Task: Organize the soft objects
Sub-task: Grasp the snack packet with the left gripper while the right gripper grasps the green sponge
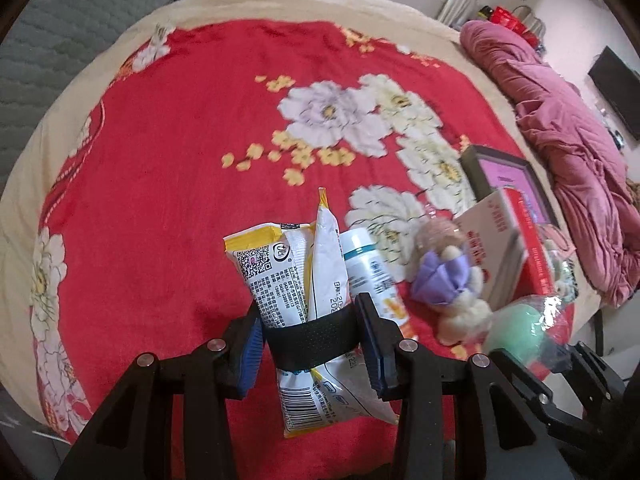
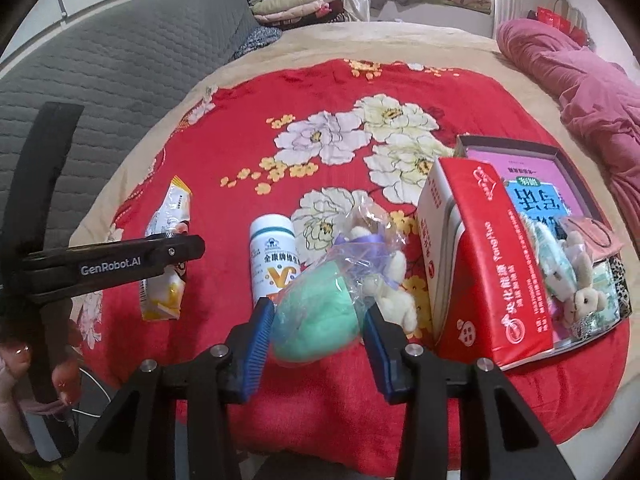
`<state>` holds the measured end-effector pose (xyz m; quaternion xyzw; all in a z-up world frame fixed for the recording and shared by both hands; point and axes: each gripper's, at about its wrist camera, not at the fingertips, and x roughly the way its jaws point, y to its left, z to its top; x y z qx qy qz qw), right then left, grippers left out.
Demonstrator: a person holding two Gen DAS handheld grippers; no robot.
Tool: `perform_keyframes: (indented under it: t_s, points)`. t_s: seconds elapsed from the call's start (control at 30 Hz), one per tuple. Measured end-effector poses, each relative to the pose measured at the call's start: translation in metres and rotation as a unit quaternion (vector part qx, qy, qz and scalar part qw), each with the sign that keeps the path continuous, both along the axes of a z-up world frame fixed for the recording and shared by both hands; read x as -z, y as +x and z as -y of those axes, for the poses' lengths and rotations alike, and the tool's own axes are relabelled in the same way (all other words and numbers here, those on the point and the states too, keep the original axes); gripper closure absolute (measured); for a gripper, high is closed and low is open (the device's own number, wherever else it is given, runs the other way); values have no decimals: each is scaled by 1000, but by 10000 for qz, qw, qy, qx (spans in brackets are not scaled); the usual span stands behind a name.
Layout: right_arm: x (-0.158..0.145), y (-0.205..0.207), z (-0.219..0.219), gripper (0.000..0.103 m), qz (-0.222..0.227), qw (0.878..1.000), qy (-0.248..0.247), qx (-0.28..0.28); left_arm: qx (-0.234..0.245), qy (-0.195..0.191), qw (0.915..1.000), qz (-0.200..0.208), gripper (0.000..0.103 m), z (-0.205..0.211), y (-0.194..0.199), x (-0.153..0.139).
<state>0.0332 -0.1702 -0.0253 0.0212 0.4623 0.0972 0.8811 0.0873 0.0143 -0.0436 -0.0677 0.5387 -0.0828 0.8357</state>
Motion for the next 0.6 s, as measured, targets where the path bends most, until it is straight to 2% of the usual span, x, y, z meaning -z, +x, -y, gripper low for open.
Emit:
perform_keyframes:
  t_s: [0.33, 0.6]
  points:
    - [-31, -4, 23, 59, 375, 9988, 232, 204, 242, -79, 9990, 358, 59, 21, -11, -37]
    - [-60, -5, 57, 59, 713, 9955, 320, 528, 478, -62, 9971, 589, 59, 47, -15, -63]
